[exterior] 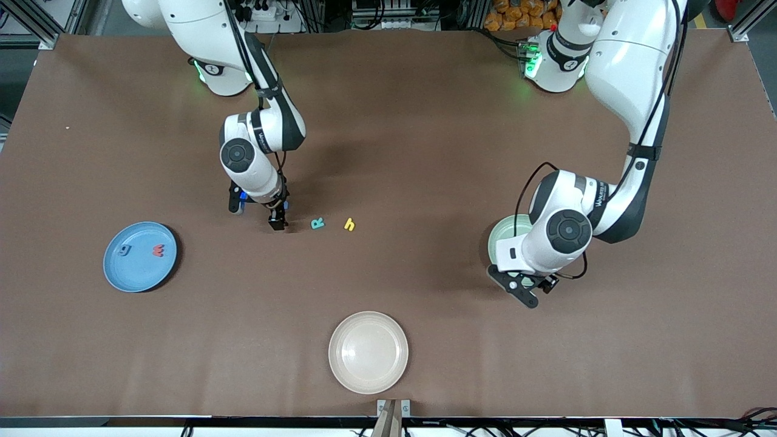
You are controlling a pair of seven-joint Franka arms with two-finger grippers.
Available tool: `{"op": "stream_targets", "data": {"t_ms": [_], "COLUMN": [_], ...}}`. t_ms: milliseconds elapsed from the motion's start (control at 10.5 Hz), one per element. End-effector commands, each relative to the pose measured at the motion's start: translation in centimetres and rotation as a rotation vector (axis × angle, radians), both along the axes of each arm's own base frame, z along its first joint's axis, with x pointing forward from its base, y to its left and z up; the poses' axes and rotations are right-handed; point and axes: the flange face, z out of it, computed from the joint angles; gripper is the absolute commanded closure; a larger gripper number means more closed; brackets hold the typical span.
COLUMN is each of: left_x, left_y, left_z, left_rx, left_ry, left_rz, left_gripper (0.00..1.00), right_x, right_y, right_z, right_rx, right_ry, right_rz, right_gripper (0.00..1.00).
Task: Sort upper and lower case letters into plates
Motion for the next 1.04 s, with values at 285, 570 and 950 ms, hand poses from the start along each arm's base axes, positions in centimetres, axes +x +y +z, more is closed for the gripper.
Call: {"op": "stream_targets", "data": {"t_ms": [285, 570, 950], "left_x": [-1.4, -3.1, -1.9], "left_y": [-6.9, -11.3, -9.0], "left_z": [-2.1, -2.3, -2.0], "left_rx": [-0.120, -0.183, -0.176], "left_ry": [-0.078, -0.110, -0.118], "left_rz": [0.387, 0.659, 0.670], "left_gripper": [0.00, 0.00, 0.00], "right_x": [-0.8, -0.8, -0.6], "right_y": [-1.3, -1.4, -1.5], "right_z": [0.3, 0.2, 0.2], "right_rx": [0.015, 0.013, 0.013], "right_ry": [0.013, 0.004, -0.009], "right_rz": [0.000, 0.006, 0.004], "right_gripper": [0.00, 0.00, 0.00]}}
